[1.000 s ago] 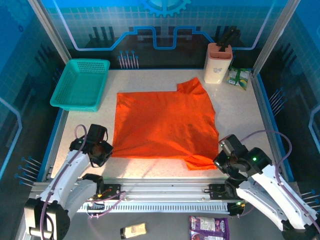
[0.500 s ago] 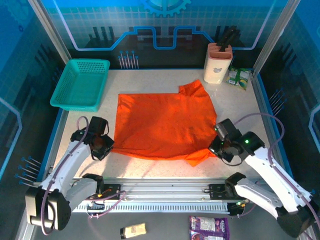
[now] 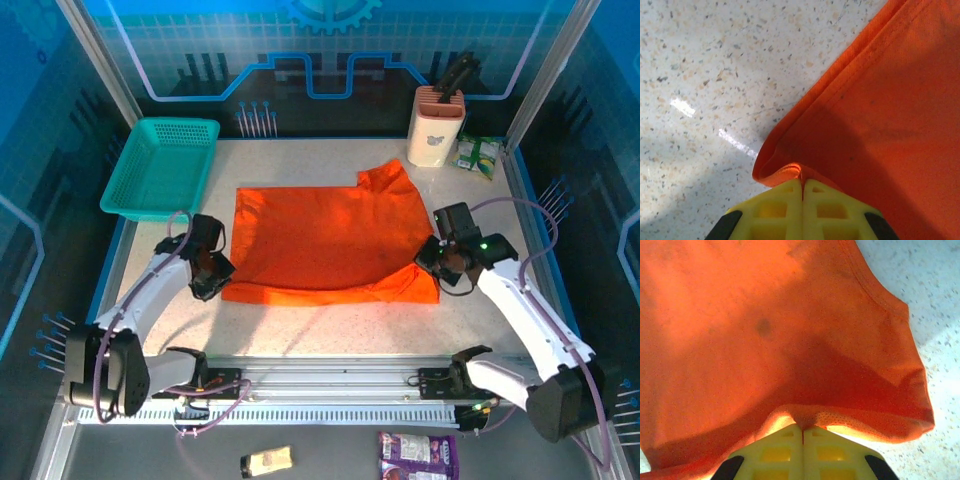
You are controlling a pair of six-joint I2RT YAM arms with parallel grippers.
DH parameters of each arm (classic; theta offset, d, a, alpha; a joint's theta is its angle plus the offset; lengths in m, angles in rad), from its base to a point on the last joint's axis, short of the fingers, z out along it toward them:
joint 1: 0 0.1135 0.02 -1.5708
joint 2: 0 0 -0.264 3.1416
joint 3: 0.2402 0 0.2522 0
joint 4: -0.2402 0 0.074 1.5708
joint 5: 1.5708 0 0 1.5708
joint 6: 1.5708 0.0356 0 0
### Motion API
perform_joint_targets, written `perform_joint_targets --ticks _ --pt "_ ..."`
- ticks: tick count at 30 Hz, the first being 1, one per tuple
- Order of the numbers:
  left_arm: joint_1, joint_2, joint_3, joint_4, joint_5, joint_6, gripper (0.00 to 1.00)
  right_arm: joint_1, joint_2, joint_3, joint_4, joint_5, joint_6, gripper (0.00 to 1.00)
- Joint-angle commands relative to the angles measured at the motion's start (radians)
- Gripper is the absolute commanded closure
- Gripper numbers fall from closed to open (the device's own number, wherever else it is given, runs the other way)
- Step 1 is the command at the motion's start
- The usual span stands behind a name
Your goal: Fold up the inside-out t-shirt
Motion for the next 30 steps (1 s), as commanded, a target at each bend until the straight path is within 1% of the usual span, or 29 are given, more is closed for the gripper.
perform_joint_targets --ticks 1,6,18,30 --pt "0.014 0.05 0.048 0.032 -0.043 0.054 1.0 -0.041 0.035 0.04 0.068 -0.035 -0.075 1.0" --pt "0.022 0.138 0.086 0.051 -0.051 0.096 1.0 -0.086 0.107 0.059 0.108 -0.071 -0.115 1.0" --pt "0.027 0.291 0.147 0.094 -0.093 0.124 1.0 -0.119 0.281 0.11 0.202 -0.118 -0.185 1.0" --pt "0.029 0.346 0.162 0.112 -0.114 0.133 1.0 -0.134 0.46 0.198 0.24 -0.156 -0.267 1.0"
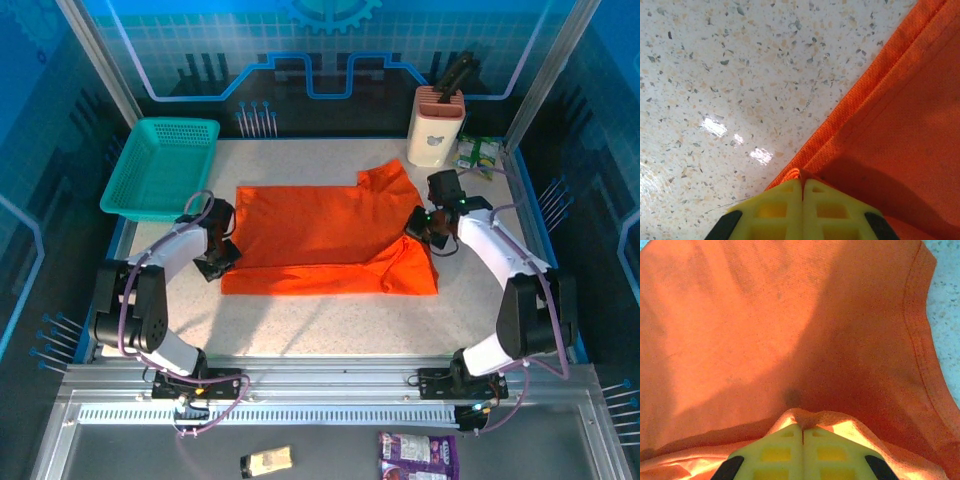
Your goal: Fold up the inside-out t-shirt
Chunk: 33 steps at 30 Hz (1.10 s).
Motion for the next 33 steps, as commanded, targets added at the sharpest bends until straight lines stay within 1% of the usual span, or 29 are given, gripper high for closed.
perform_joint_targets --ticks 1,5,9,12,18,22,26,28,30,31,33 --pt "0.014 0.025 0.026 0.006 -0.025 0.022 1.0 -0.022 0.048 0.035 0.023 -0.029 -0.041 1.0" --pt "0.014 0.037 0.034 0.011 -0.023 0.022 0.99 -0.024 0.095 0.049 0.036 -0.039 -0.056 1.0" --pt "0.014 0.045 0.04 0.016 -0.029 0.023 0.95 -0.03 0.114 0.05 0.042 -0.032 -0.063 1.0" --pt "0.014 0.056 0.051 0.018 -0.024 0.029 0.93 -0.034 0.109 0.046 0.042 -0.024 -0.064 1.0" --pt "0.014 0.025 0.069 0.011 -0.027 0.035 0.95 -0.044 0.082 0.029 0.039 -0.018 -0.067 1.0" --pt "0.014 0.044 0.084 -0.004 -0.033 0.042 0.92 -0.05 0.075 0.021 0.039 -0.017 -0.066 1.0" --pt "0.014 0.039 0.081 0.008 -0.025 0.049 0.92 -0.053 0.066 0.02 0.038 -0.014 -0.064 1.0" --pt "0.014 0.008 0.065 0.039 -0.02 0.048 0.88 -0.053 0.058 0.018 0.038 -0.007 -0.063 1.0" --pt "0.014 -0.011 0.068 0.039 -0.027 0.049 0.82 -0.053 0.052 0.014 0.043 0.002 -0.06 1.0" --pt "0.014 -0.015 0.075 0.035 -0.03 0.052 0.77 -0.053 0.052 0.013 0.044 0.004 -0.06 0.99" --pt "0.012 -0.028 0.09 0.02 -0.031 0.055 0.73 -0.052 0.052 0.019 0.038 0.012 -0.057 0.87"
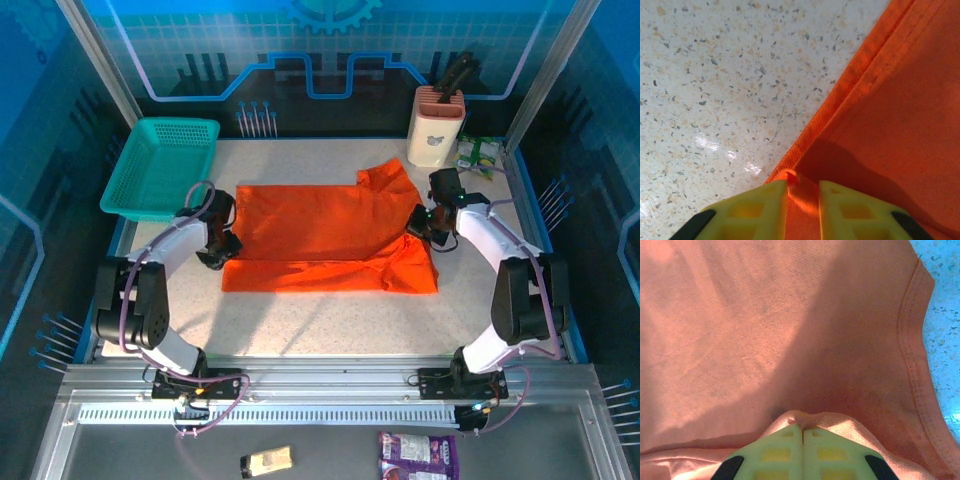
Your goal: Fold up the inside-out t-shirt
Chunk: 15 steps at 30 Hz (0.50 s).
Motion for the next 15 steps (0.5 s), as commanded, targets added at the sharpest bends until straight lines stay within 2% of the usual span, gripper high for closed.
perform_joint_targets --ticks 1,3,6,10,15 --pt "0.011 -0.056 0.029 -0.009 -0.013 0.02 0.71 -0.015 -0.026 0.005 -0.006 0.029 -0.003 0.79" --pt "0.009 -0.092 0.03 -0.013 -0.005 0.022 0.68 -0.013 -0.041 0.008 -0.017 0.037 0.0 0.67" --pt "-0.009 -0.14 0.034 -0.039 0.015 0.03 0.67 -0.005 -0.084 0.003 -0.037 0.047 -0.006 0.58" --pt "-0.074 -0.164 0.017 -0.072 0.057 0.04 0.69 0.017 -0.148 -0.03 -0.046 0.005 -0.02 0.54" --pt "-0.165 -0.139 -0.06 -0.038 0.131 0.018 0.73 0.097 -0.199 -0.13 0.023 -0.19 -0.039 0.51"
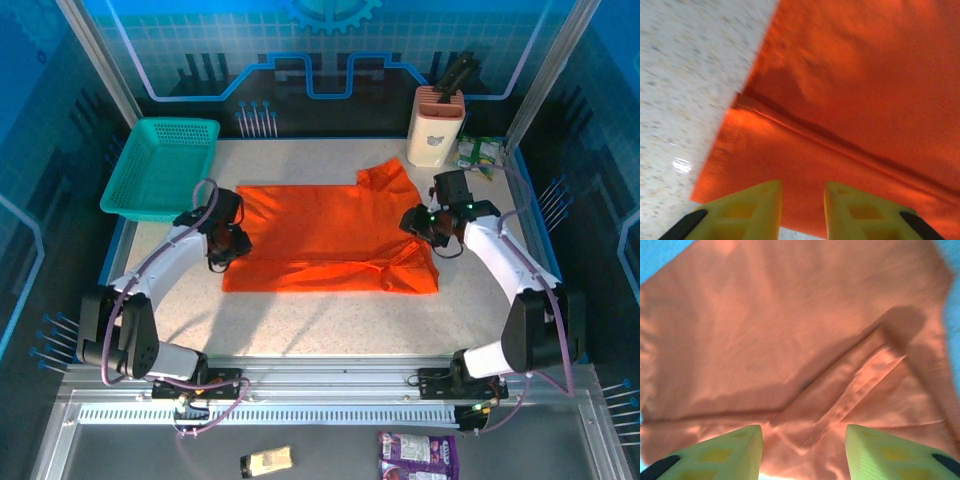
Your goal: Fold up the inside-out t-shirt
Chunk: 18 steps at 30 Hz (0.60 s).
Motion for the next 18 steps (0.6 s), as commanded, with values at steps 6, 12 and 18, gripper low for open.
perform_joint_targets --ticks 6,12,18 --pt "-0.056 0.096 -0.116 0.025 0.061 -0.003 0.8 0.187 0.052 -0.163 0.27 -0.404 0.041 0.45" --pt "-0.049 0.157 -0.138 0.025 -0.002 0.016 0.82 0.255 0.212 -0.194 0.34 -0.426 0.057 0.44" --pt "-0.006 0.191 -0.166 0.021 -0.007 0.003 0.84 0.218 0.238 -0.263 0.234 -0.215 0.04 0.42"
